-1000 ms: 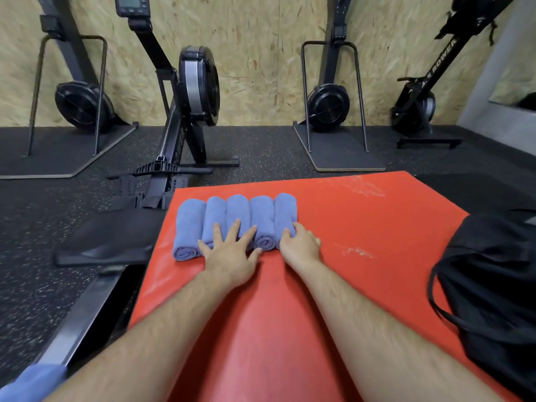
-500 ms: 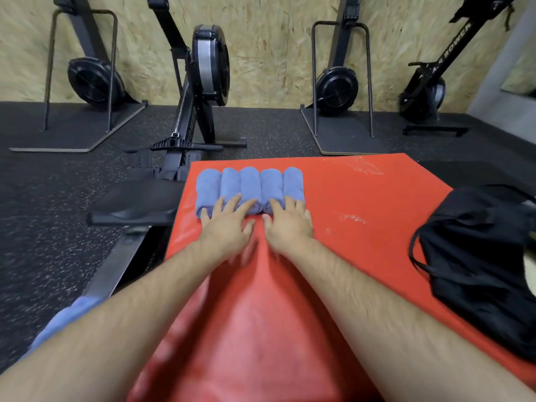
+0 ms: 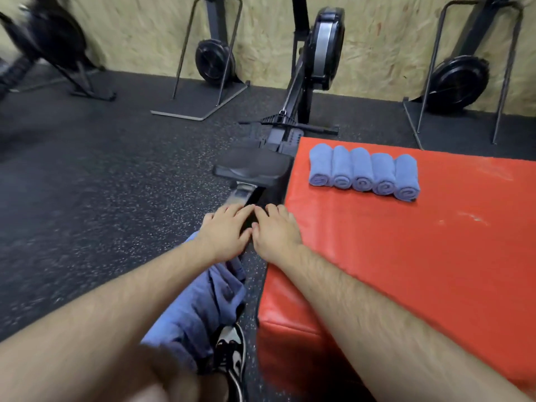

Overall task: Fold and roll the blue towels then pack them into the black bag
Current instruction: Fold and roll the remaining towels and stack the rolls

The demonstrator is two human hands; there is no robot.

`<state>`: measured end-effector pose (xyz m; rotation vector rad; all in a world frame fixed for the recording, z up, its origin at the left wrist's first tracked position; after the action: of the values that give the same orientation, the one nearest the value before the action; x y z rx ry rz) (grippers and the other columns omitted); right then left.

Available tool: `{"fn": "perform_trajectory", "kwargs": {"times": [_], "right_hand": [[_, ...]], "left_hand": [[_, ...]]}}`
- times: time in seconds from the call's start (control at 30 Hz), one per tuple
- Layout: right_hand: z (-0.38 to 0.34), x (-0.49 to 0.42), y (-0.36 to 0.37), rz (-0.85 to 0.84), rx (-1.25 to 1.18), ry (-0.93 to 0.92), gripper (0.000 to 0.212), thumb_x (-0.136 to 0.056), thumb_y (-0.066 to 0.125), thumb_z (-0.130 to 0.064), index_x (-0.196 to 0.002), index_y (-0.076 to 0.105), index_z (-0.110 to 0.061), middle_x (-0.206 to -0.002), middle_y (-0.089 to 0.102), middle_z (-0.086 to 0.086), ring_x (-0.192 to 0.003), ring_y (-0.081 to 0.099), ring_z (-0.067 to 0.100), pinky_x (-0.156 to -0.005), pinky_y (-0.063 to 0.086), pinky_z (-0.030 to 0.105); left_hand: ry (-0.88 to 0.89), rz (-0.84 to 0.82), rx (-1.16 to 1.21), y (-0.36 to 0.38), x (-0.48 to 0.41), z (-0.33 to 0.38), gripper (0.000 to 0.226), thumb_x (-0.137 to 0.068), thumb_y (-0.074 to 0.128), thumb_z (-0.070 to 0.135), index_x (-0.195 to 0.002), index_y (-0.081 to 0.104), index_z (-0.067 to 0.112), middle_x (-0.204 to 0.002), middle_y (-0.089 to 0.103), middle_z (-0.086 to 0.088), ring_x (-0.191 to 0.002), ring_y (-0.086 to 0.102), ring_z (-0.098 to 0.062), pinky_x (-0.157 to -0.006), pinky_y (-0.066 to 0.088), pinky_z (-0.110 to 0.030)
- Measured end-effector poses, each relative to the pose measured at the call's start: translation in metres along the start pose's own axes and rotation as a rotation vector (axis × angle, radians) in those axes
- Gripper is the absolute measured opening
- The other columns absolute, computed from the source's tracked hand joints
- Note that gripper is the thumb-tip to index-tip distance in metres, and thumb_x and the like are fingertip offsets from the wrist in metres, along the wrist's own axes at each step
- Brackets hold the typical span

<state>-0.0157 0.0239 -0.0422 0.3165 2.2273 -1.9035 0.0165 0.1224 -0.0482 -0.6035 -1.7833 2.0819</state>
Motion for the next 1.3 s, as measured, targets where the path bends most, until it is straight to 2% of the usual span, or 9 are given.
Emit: {"fn": "perform_trajectory", "kwargs": {"times": [0.23, 0.37, 0.5, 0.73, 0.8, 0.87, 0.97, 1.1, 1.3], "right_hand": [[-0.076, 0.001, 0.077, -0.243, 0.003, -0.110, 0.045, -0.098, 0.044, -0.033, -0.141, 0.042, -0.019, -0.131, 0.050, 0.007, -0.120, 0.045, 0.030, -0.095, 0.038, 0.042], [-0.105, 0.007, 0.128, -0.434, 0.042, -0.178, 0.040, -0.098, 0.046, -0.032, -0.136, 0.047, -0.021, -0.137, 0.048, 0.005, -0.125, 0.044, 0.028, -0.099, 0.038, 0.042], [-0.126, 0.014, 0.165, -0.514, 0.016, -0.205, 0.040, -0.098, 0.046, -0.036, -0.134, 0.049, -0.020, -0.136, 0.051, 0.007, -0.126, 0.046, 0.030, -0.100, 0.040, 0.042], [-0.144, 0.012, 0.203, -0.554, -0.104, -0.128, 0.042, -0.095, 0.053, -0.043, -0.131, 0.057, -0.020, -0.127, 0.053, 0.007, -0.123, 0.050, 0.029, -0.098, 0.044, 0.041], [-0.146, 0.009, 0.205, -0.517, -0.166, -0.101, 0.035, -0.095, 0.052, -0.040, -0.123, 0.062, -0.022, -0.121, 0.054, 0.006, -0.119, 0.051, 0.029, -0.094, 0.046, 0.040], [-0.143, 0.001, 0.202, -0.455, -0.251, -0.045, 0.031, -0.094, 0.051, -0.035, -0.119, 0.063, -0.022, -0.120, 0.052, 0.006, -0.118, 0.050, 0.028, -0.092, 0.048, 0.039], [-0.131, -0.019, 0.202, -0.389, -0.251, 0.011, 0.034, -0.095, 0.049, -0.028, -0.127, 0.054, -0.019, -0.130, 0.045, 0.005, -0.121, 0.044, 0.028, -0.090, 0.048, 0.041], [-0.117, -0.044, 0.217, -0.426, -0.193, 0.069, 0.042, -0.091, 0.057, -0.023, -0.131, 0.046, -0.019, -0.138, 0.039, 0.004, -0.127, 0.040, 0.027, -0.094, 0.046, 0.041], [-0.110, -0.063, 0.237, -0.436, -0.208, 0.146, 0.024, -0.096, 0.051, -0.025, -0.116, 0.058, -0.012, -0.125, 0.054, 0.010, -0.117, 0.048, 0.031, -0.092, 0.045, 0.037]], "left_hand": [[-0.102, -0.349, 0.049, 0.042, 0.040, -0.097, 0.066, -0.096, 0.051, 0.048, -0.154, 0.020, 0.040, -0.156, 0.030, 0.002, -0.141, 0.034, -0.028, -0.112, 0.031, -0.048], [-0.160, -0.586, -0.030, 0.087, 0.064, -0.151, 0.072, -0.090, 0.062, 0.048, -0.152, 0.030, 0.029, -0.153, 0.033, -0.006, -0.138, 0.039, -0.032, -0.112, 0.036, -0.043], [-0.169, -0.695, -0.085, 0.112, 0.078, -0.183, 0.069, -0.085, 0.071, 0.043, -0.145, 0.041, 0.028, -0.145, 0.038, -0.008, -0.130, 0.046, -0.032, -0.108, 0.040, -0.036], [-0.133, -0.622, -0.025, 0.125, 0.066, -0.190, 0.039, -0.087, 0.070, 0.032, -0.122, 0.054, 0.027, -0.123, 0.041, -0.004, -0.100, 0.049, -0.024, -0.085, 0.042, -0.032], [-0.126, -0.578, -0.012, 0.125, 0.061, -0.186, 0.018, -0.091, 0.062, 0.031, -0.107, 0.055, 0.025, -0.120, 0.046, -0.007, -0.096, 0.050, -0.026, -0.087, 0.044, -0.034], [-0.148, -0.565, 0.019, 0.126, 0.058, -0.183, 0.008, -0.094, 0.053, 0.029, -0.101, 0.054, 0.024, -0.120, 0.047, -0.008, -0.105, 0.056, -0.030, -0.093, 0.046, -0.039], [-0.174, -0.514, 0.033, 0.120, 0.049, -0.182, 0.018, -0.095, 0.047, 0.028, -0.108, 0.057, 0.019, -0.123, 0.048, -0.007, -0.110, 0.054, -0.030, -0.097, 0.045, -0.041], [-0.204, -0.454, 0.070, 0.115, 0.039, -0.183, 0.028, -0.095, 0.047, 0.032, -0.120, 0.056, 0.022, -0.126, 0.047, -0.004, -0.116, 0.050, -0.026, -0.097, 0.044, -0.042], [-0.213, -0.440, 0.068, 0.118, 0.031, -0.187, 0.031, -0.095, 0.045, 0.032, -0.122, 0.055, 0.023, -0.129, 0.048, -0.004, -0.118, 0.050, -0.027, -0.097, 0.044, -0.041]]}}
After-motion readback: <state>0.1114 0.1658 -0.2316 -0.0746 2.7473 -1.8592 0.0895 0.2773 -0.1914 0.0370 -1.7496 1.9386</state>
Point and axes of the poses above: each hand's wrist, its own x-axis away from the middle knuckle, its own y-axis out of the palm, z = x × y, the point moved 9 cm from there along -x, towards the middle knuckle
